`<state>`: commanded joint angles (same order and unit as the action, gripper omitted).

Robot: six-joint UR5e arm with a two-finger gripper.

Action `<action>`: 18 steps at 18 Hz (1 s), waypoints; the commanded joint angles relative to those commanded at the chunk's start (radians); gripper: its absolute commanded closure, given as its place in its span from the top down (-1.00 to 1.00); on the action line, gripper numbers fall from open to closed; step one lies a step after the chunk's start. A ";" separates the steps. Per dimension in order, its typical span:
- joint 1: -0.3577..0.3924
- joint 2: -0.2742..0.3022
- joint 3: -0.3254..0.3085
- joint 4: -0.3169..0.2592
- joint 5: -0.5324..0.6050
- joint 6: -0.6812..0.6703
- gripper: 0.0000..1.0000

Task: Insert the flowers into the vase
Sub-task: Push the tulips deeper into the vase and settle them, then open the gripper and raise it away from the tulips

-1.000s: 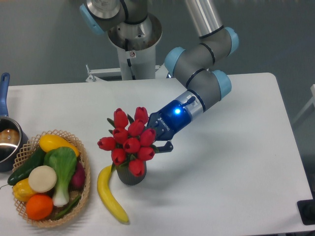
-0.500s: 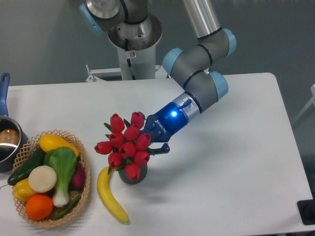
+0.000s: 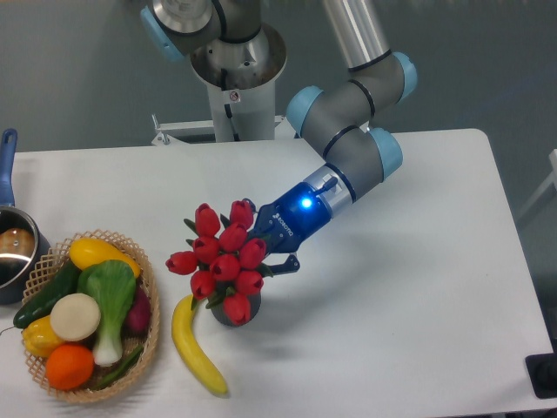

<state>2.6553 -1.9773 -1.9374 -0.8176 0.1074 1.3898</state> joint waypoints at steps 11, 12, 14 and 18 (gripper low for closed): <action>0.009 0.008 0.000 0.003 0.000 0.002 0.52; 0.009 0.009 -0.002 0.003 0.000 0.002 0.54; 0.009 0.011 -0.002 0.003 0.000 0.024 0.90; 0.012 0.024 -0.011 0.002 0.041 0.057 1.00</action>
<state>2.6676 -1.9528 -1.9482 -0.8161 0.1485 1.4465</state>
